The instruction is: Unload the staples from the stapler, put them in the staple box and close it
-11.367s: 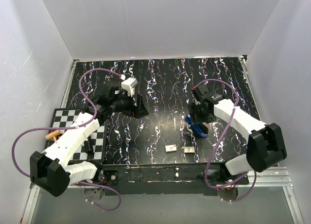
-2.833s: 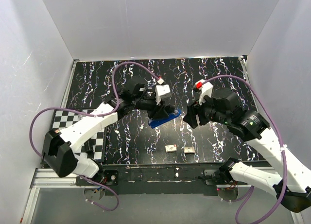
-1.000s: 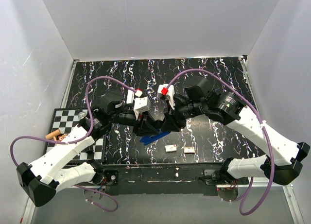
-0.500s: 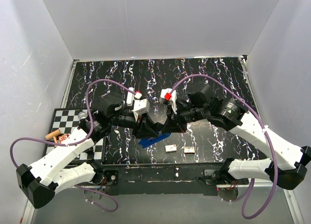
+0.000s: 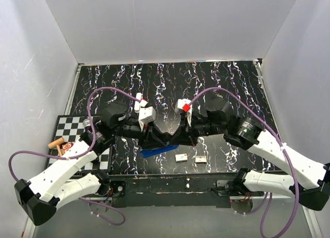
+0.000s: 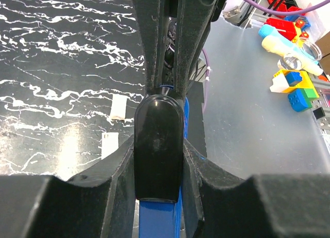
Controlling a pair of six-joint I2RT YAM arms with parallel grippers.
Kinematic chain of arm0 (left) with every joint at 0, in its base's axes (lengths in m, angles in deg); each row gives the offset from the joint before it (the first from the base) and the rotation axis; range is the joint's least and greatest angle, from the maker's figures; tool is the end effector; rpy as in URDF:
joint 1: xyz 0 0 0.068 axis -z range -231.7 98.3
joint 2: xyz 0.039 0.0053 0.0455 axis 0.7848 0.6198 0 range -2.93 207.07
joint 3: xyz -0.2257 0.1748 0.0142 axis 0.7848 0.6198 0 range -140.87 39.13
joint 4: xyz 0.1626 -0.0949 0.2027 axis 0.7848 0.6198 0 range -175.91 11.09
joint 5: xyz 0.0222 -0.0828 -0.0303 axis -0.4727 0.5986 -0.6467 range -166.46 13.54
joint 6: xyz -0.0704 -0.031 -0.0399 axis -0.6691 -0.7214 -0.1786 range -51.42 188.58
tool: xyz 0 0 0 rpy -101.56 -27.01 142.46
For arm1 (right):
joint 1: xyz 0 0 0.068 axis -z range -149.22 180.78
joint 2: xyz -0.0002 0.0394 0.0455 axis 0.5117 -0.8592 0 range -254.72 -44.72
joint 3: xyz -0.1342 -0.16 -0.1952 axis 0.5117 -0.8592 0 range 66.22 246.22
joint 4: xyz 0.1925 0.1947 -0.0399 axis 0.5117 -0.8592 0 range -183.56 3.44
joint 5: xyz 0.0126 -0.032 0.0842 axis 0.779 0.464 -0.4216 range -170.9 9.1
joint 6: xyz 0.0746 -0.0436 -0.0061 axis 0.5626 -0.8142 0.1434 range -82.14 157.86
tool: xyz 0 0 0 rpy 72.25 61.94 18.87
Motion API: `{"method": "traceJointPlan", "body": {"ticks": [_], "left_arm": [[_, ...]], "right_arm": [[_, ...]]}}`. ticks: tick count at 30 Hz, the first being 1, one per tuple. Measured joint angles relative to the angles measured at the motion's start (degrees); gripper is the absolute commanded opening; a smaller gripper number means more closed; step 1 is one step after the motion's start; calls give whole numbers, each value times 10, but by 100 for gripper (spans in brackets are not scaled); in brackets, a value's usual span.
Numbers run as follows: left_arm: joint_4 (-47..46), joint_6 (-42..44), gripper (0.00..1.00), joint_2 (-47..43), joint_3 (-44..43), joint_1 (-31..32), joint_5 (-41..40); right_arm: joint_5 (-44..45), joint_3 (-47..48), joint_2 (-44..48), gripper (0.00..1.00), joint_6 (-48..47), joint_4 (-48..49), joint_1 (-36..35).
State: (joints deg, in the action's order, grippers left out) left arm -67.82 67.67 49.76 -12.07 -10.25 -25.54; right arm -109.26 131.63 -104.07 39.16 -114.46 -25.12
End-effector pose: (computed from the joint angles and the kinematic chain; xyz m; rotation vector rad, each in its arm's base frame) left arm 0.1328 -0.1966 0.3464 1.2591 1.5636 -1.3301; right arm 0.1175 0.2384 0.3869 -1.2520 1.6614 1.1190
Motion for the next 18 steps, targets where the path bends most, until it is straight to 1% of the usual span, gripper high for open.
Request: {"method": "traceJointPlan", "body": {"ticks": [5, 6, 12, 18], "left_arm": [[13, -2, 0, -1, 3, 0, -4], [13, -3, 0, -1, 3, -1, -4], [-18, -17, 0, -21, 3, -15, -6], [-44, -20, 0, -21, 2, -16, -9]], "right_arm": [[-3, -56, 24, 1, 30, 60, 0], [-3, -64, 28, 1, 33, 60, 0], [-6, -122, 36, 1, 47, 27, -6], [4, -136, 29, 1, 61, 3, -9]]}}
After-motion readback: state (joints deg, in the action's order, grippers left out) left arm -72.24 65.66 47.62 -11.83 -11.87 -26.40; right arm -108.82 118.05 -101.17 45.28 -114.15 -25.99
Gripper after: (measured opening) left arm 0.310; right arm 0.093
